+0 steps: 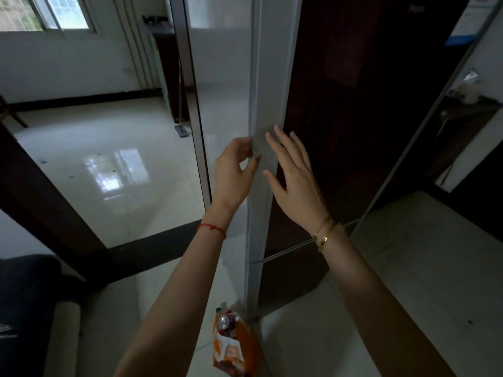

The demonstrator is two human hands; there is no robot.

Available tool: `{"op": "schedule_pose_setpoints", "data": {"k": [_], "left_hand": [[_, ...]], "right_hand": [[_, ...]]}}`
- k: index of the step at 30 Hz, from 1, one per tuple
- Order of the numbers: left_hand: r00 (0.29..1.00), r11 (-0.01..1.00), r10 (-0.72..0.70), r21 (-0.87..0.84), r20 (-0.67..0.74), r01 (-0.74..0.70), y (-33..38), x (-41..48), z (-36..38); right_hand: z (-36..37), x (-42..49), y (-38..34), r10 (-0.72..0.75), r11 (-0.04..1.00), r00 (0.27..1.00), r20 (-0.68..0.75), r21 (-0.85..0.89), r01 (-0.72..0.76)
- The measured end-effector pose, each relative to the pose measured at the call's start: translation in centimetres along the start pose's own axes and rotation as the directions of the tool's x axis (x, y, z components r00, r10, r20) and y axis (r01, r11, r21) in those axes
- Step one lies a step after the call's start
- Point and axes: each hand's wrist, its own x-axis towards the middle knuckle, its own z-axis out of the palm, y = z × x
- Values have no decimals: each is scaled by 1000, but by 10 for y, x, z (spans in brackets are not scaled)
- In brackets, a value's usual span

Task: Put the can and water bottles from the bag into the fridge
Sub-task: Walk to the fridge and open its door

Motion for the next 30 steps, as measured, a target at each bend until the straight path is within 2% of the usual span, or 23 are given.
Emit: {"op": "schedule_pose_setpoints", "data": {"k": [17,21,25,30], "left_hand": [[999,999,-33,-5,42,33,3,-1,-3],[998,1000,2,-27,69,0,17,-19,-3],[988,996,75,-60,132,-67,43,-45,1],[953,972,216,-136,212,-191,77,-77,14]], "right_hand": [[0,-9,-9,40,996,997,-72,82,-35],[-9,-19,-13,35,998,972,-231,68,-19],[-28,-42,-17,77,997,897,-435,49,-61],[-57,-77,-10,83,996,848,-523,13,-90]]}}
